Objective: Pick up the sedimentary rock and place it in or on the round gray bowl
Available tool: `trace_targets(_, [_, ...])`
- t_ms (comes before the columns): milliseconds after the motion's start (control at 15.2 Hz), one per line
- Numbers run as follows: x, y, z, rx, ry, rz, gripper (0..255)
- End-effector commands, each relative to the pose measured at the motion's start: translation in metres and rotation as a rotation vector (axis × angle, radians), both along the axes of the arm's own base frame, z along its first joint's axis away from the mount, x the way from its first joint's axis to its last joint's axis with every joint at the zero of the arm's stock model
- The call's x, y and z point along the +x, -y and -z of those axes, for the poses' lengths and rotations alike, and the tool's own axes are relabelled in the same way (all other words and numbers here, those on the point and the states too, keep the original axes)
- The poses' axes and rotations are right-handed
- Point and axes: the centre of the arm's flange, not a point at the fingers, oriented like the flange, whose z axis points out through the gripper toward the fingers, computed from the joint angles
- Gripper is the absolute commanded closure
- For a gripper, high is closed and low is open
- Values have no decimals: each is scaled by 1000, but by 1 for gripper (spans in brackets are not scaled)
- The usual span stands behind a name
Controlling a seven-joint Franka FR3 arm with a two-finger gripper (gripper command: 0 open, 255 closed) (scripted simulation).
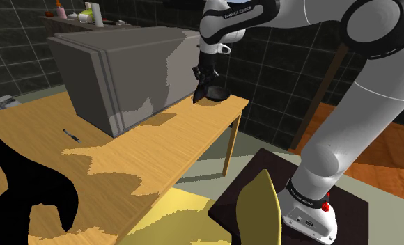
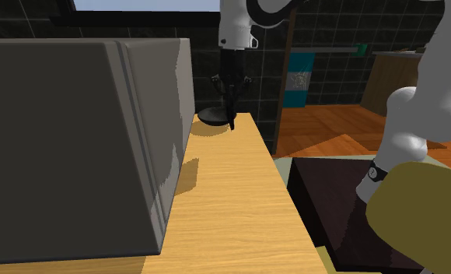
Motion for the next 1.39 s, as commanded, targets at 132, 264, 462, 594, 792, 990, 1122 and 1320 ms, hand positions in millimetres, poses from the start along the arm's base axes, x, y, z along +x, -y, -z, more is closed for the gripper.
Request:
trace_targets(132, [4, 13, -15, 0, 0, 0, 255])
trace_targets(264, [11, 38, -17, 0, 0, 0, 255])
trace_targets(462, [22, 76, -19, 0, 0, 0, 255])
trace_targets(594, [29, 101, -20, 0, 0, 0, 255])
trace_targets(792, [40, 139, -22, 0, 0, 0, 255])
trace_targets(990, [51, 177, -24, 0, 0, 0, 255])
trace_targets(1122, [58, 203, -25, 0, 0, 0, 255])
trace_targets(1320, [69, 240, -27, 0, 0, 0, 255])
